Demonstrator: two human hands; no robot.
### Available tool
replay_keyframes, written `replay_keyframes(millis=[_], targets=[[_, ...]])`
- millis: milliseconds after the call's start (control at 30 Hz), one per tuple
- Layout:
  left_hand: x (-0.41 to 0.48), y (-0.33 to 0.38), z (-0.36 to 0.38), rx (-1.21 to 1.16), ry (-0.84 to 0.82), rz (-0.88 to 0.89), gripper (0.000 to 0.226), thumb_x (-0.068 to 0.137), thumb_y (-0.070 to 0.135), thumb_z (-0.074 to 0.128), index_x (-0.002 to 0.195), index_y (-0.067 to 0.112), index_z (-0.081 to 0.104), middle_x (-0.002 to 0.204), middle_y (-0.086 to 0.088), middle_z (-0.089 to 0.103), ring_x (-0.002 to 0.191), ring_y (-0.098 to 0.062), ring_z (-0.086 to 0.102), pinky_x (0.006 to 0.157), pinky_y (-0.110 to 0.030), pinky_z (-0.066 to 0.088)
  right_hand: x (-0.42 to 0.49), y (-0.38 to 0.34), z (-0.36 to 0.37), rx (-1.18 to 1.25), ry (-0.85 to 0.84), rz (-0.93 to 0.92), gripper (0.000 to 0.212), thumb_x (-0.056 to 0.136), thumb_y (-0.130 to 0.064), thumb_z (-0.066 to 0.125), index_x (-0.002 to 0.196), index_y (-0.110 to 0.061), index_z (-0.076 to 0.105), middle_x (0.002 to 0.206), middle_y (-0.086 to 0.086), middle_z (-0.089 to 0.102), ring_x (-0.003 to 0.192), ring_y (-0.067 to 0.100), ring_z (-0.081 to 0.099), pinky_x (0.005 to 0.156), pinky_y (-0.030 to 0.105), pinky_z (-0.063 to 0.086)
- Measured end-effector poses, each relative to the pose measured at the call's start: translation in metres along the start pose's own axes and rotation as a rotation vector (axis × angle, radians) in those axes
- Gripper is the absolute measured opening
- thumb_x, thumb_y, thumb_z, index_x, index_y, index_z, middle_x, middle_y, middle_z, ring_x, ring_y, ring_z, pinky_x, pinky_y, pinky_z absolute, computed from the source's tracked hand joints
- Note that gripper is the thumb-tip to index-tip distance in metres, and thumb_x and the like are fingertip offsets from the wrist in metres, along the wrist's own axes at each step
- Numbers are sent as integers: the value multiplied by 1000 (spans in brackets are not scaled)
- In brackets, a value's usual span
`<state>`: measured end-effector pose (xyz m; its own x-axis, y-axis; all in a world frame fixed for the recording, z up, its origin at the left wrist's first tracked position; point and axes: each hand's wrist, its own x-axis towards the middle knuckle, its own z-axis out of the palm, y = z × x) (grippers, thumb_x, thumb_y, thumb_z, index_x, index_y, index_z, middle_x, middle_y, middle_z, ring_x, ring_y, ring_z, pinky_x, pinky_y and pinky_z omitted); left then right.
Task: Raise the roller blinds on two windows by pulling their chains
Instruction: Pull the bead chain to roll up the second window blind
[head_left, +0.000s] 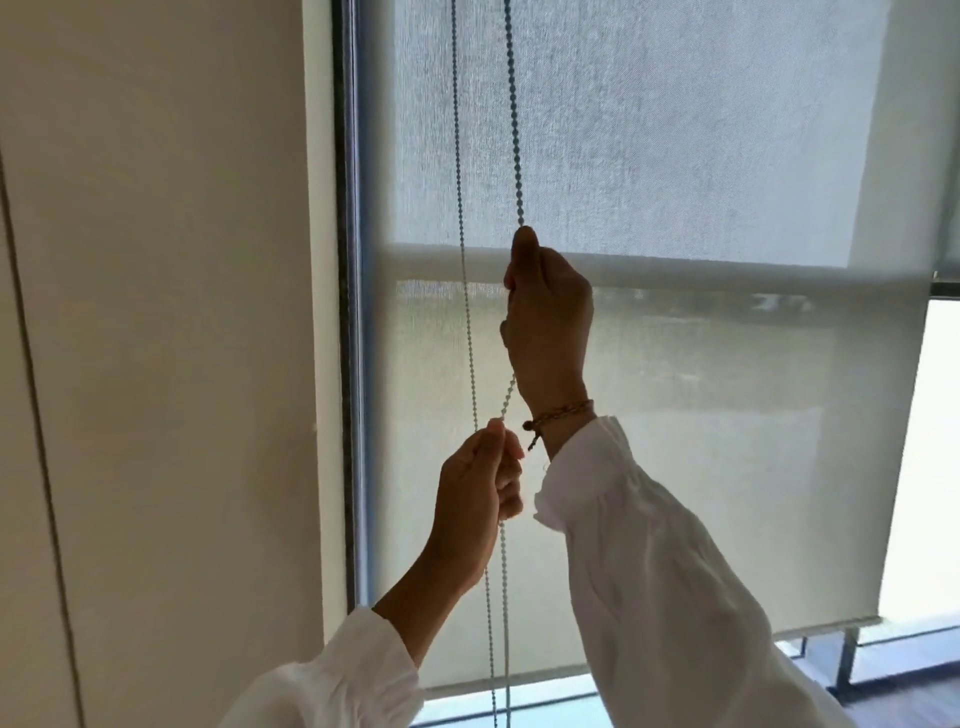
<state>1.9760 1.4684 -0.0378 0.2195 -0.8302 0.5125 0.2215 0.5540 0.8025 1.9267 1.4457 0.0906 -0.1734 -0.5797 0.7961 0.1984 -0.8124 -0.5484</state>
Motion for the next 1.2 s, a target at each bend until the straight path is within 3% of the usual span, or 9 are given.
replay_keyframes(millis=[133, 333, 433, 567, 767, 867, 967, 1100, 1200], targets=[[7, 13, -5, 76, 40, 5, 34, 98, 29, 32, 90, 23, 65, 80, 9, 72, 78, -5, 66, 77, -26, 47, -27, 11, -28, -57, 27, -6, 44, 93, -34, 47, 49, -27, 44, 36, -14, 42, 37, 4, 35, 46, 27, 32], [34, 76, 28, -16, -112, 114, 29, 99, 24, 31, 111, 15, 56, 113, -5, 64, 108, -18, 60, 90, -28, 48, -90, 35, -54, -137, 12, 22, 42, 93, -29, 48, 53, -21, 40, 42, -11, 37, 45, 13, 34, 45, 32, 30], [40, 103, 49, -129, -159, 122, 27, 98, 28, 36, 101, 14, 59, 84, 0, 67, 78, -13, 66, 67, -22, 54, -111, 44, -62, -121, 15, 4, 46, 90, -42, 47, 52, -19, 38, 39, -11, 35, 42, 8, 28, 42, 26, 25], [43, 112, 65, -134, -6, 161, 37, 97, 30, 38, 67, 16, 53, 36, 12, 41, 31, -2, 32, 32, -16, 24, -116, 49, -60, -125, -32, 6, 45, 88, -44, 48, 50, -25, 37, 40, -11, 33, 42, 5, 25, 42, 24, 23], [49, 105, 38, -19, 103, 366, 43, 98, 29, 37, 55, 22, 42, 34, 12, 35, 31, -3, 27, 33, -16, 22, -82, 60, -48, -18, -123, 235, 52, 82, -56, 33, 76, -18, 68, 76, -6, 65, 63, 2, 55, 62, 15, 41], [50, 91, 17, 76, 131, 395, 42, 97, 29, 38, 56, 24, 45, 34, 12, 37, 31, -3, 31, 37, -17, 25, -58, 51, -28, -34, -138, 208, 57, 82, -56, 27, 112, -23, 63, 126, 0, 58, 98, 10, 59, 83, 28, 47], [38, 67, -6, 87, 119, 297, 43, 95, 28, 41, 53, 26, 48, 36, 12, 38, 33, -4, 32, 39, -18, 27, -38, 31, -3, 145, -154, 195, 48, 85, -49, 39, 118, -20, 57, 128, 0, 58, 116, 11, 54, 95, 33, 44], [15, 38, -36, 54, 50, 148, 43, 90, 36, 46, 47, 29, 47, 40, 13, 33, 35, -3, 25, 37, -15, 23, -16, 3, 33, 392, -291, 233, 15, 94, -25, 46, 99, -21, 60, 101, 3, 64, 91, 18, 64, 79, 34, 53], [-2, 21, -58, 174, 35, 160, 34, 79, 48, 45, 49, 31, 47, 42, 13, 33, 39, -3, 26, 41, -18, 23, -10, -11, 58, 405, -239, 340, 23, 93, -32, 49, 87, -13, 62, 68, 1, 60, 45, 8, 53, 40, 21, 44]])
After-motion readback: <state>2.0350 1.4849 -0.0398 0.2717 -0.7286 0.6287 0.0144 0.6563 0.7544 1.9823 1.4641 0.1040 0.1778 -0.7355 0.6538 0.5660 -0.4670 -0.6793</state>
